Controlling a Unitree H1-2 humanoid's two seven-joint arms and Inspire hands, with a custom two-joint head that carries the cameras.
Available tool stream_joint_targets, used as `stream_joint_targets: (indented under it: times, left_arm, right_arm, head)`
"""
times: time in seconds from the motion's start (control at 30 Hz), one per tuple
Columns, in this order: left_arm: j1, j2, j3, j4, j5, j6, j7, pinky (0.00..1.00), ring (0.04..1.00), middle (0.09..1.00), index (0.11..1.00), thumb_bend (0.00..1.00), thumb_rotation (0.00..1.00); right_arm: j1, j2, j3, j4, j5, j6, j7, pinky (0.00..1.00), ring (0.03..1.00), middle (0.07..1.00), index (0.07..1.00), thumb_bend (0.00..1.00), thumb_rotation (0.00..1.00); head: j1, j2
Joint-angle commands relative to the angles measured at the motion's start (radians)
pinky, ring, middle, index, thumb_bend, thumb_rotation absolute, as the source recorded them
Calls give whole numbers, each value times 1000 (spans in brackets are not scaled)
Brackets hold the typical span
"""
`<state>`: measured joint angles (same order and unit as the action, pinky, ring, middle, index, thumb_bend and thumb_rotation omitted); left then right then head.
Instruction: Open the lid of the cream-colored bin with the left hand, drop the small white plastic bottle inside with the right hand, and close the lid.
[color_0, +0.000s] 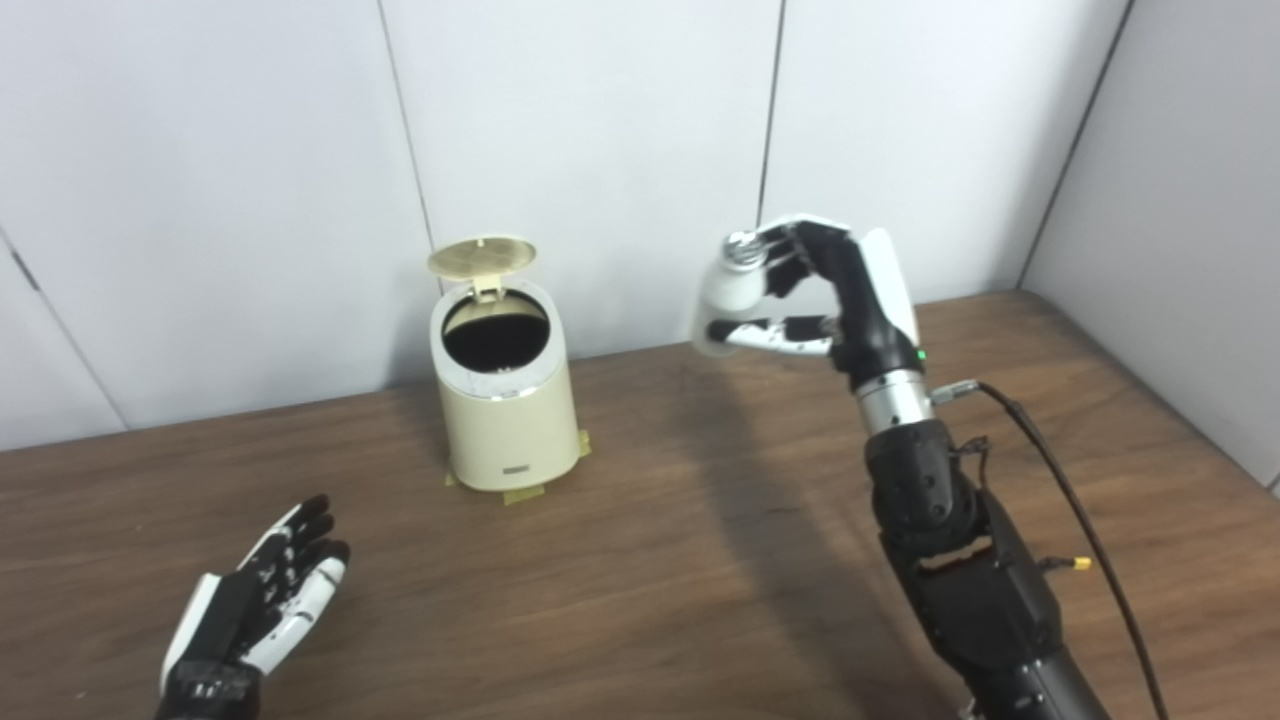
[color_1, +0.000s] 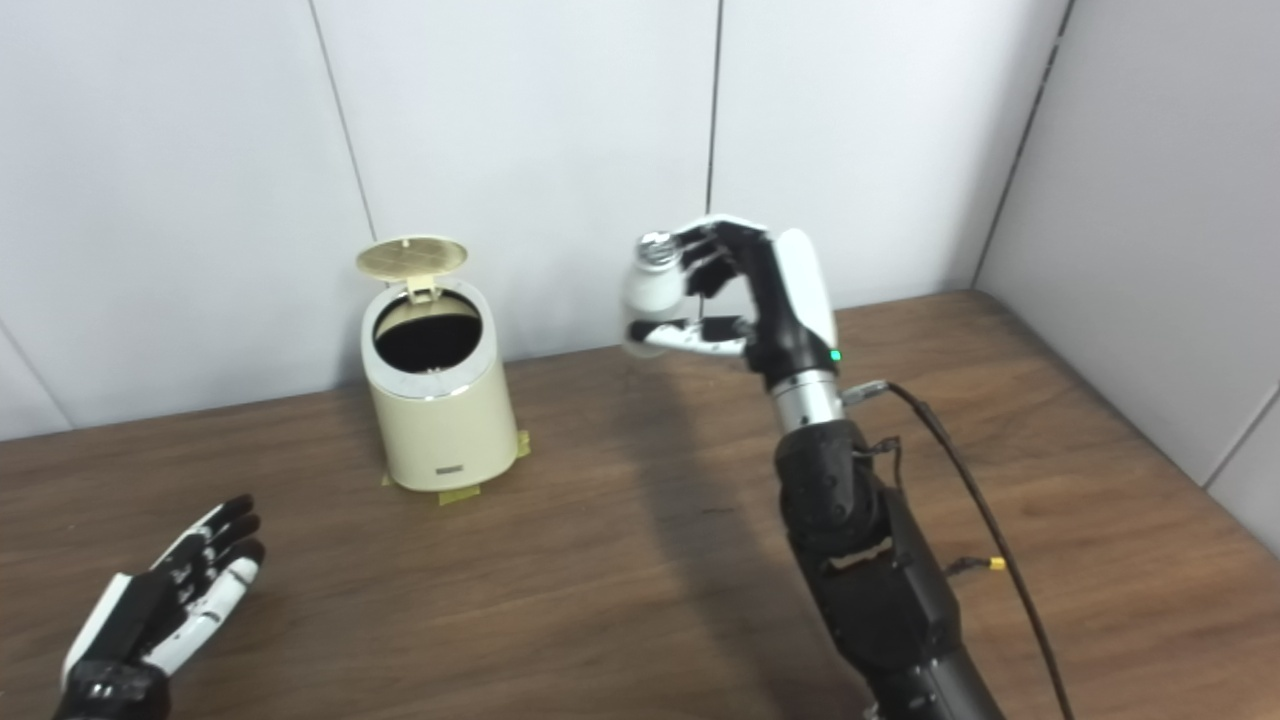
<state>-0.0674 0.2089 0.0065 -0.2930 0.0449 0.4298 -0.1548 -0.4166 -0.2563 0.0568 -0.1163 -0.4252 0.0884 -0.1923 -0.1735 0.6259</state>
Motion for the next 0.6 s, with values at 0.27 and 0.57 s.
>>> stream_joint_targets:
  times: [0.27, 0.57]
  left_arm:
    - [2, -33, -34, 5, 50, -79, 39, 845, 875, 896, 921, 509, 565]
    - [12, -60, -50, -2, 74, -65, 51, 850, 886, 899, 922, 511, 572]
  right_arm:
    - [-113, 67, 23, -22, -14, -42, 45, 371, 421, 492, 494, 521, 0]
    - [-183, 115, 54, 84, -23, -111, 41, 405, 430, 487, 495, 521, 0]
  head:
    - [107, -10]
    - [139, -10]
